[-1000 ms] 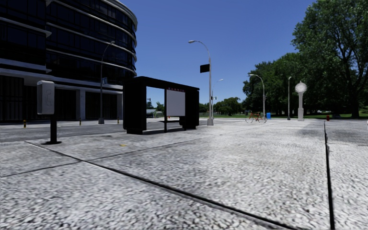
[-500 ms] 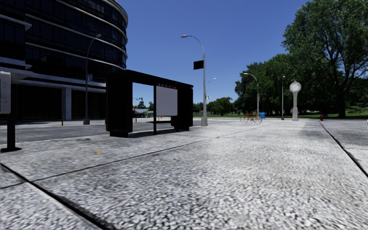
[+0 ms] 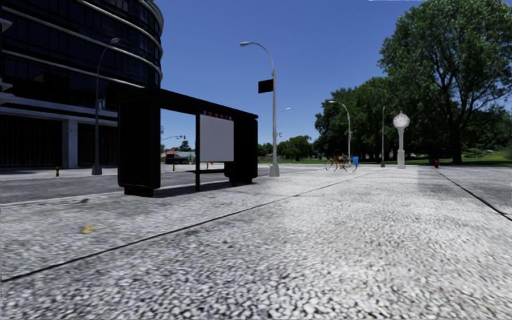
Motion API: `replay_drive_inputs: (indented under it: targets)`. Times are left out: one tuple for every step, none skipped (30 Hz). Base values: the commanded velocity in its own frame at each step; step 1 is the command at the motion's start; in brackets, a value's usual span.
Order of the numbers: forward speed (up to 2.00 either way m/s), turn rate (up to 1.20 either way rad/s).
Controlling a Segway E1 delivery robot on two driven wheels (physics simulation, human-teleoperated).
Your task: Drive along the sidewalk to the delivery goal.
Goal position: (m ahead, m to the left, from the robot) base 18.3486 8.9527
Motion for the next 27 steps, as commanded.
replay_drive_inputs:
  targets:
    - [1.59, -0.27]
    - [1.59, -0.27]
    - [1.59, -0.27]
    - [1.62, -0.28]
    - [1.63, -0.28]
    - [1.64, -0.28]
    - [1.65, -0.28]
    - [1.65, -0.28]
    - [1.67, -0.28]
    - [1.7, -0.29]
    - [1.71, -0.33]
    - [1.71, -0.34]
    - [1.72, -0.35]
    - [1.73, -0.35]
    - [1.74, -0.35]
    - [1.74, -0.35]
    - [1.76, -0.35]
    - [1.78, -0.35]
    - [1.78, -0.35]
    - [1.8, -0.35]
    - [1.81, -0.35]
    - [1.81, -0.35]
    - [1.82, -0.35]
    - [1.86, -0.35]
    - [1.91, -0.35]
    - [1.91, -0.35]
    - [1.93, -0.35]
